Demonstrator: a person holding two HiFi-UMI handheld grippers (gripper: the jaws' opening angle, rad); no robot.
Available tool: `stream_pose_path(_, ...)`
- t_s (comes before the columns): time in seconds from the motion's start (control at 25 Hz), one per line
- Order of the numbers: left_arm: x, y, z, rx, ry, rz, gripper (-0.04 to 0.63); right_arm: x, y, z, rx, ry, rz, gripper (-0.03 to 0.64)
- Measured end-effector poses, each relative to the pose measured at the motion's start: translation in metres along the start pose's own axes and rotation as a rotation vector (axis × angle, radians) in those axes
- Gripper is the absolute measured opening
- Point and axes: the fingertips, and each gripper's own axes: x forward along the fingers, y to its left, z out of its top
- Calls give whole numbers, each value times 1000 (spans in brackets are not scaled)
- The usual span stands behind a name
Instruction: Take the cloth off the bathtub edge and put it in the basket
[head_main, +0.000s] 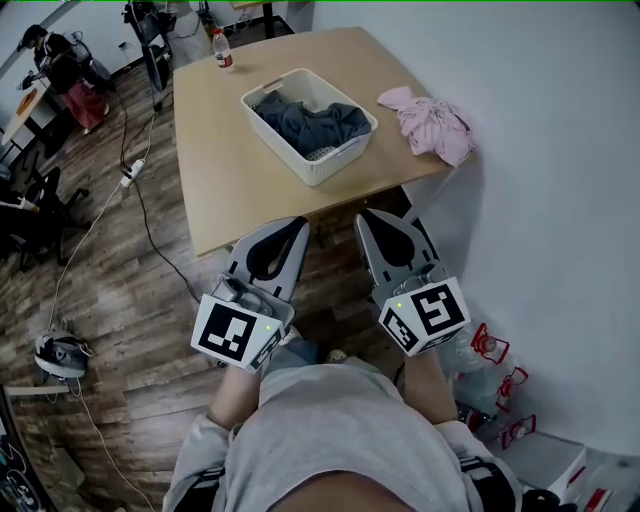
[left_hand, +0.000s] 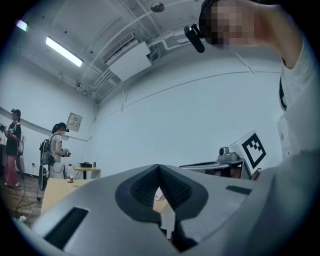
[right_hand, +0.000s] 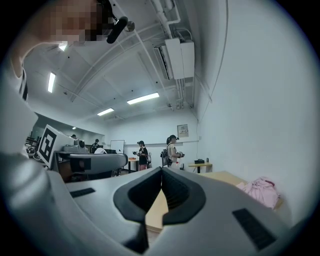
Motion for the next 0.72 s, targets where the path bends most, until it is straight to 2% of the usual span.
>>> stream_pose_path(0.36,-11,-36,-2,3,3,-12,-5,-35,9,-2,-9,-16,19,9)
stream_pose_path(0.72,-15,-48,4,15,-1,-3,-3,-48,13,0,-12,-24,38,11)
